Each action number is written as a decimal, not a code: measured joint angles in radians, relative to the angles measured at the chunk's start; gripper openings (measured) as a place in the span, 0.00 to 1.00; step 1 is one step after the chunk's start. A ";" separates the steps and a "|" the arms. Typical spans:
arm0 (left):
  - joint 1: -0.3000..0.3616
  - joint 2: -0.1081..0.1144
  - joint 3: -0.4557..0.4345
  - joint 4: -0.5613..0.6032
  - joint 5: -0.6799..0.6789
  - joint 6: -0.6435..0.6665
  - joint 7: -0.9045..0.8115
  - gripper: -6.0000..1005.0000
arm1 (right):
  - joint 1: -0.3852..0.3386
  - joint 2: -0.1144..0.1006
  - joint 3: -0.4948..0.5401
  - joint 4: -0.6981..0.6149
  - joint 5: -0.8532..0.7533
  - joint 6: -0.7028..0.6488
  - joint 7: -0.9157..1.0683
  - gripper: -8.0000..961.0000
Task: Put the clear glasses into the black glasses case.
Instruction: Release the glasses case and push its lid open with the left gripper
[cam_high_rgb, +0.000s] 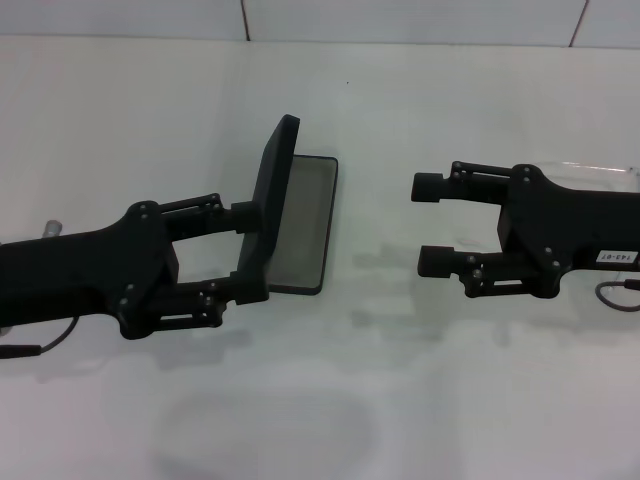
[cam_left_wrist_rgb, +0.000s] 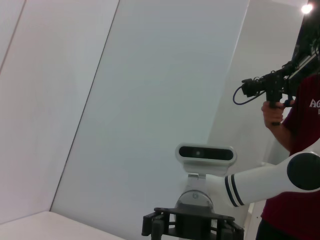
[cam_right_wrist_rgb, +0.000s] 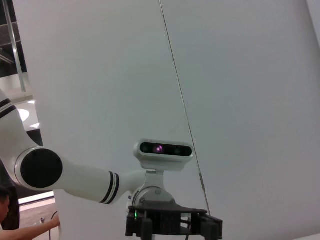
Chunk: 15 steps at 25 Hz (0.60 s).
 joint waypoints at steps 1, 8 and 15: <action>0.000 -0.002 -0.001 0.000 0.000 0.000 0.000 0.75 | 0.000 0.000 0.000 0.000 0.000 0.000 0.000 0.81; 0.005 -0.006 -0.002 0.000 -0.001 0.000 0.001 0.75 | 0.000 0.001 -0.002 -0.008 0.000 0.000 0.000 0.81; -0.011 -0.010 -0.056 0.012 -0.058 -0.023 -0.058 0.75 | -0.025 -0.003 0.001 -0.020 0.049 0.020 -0.018 0.81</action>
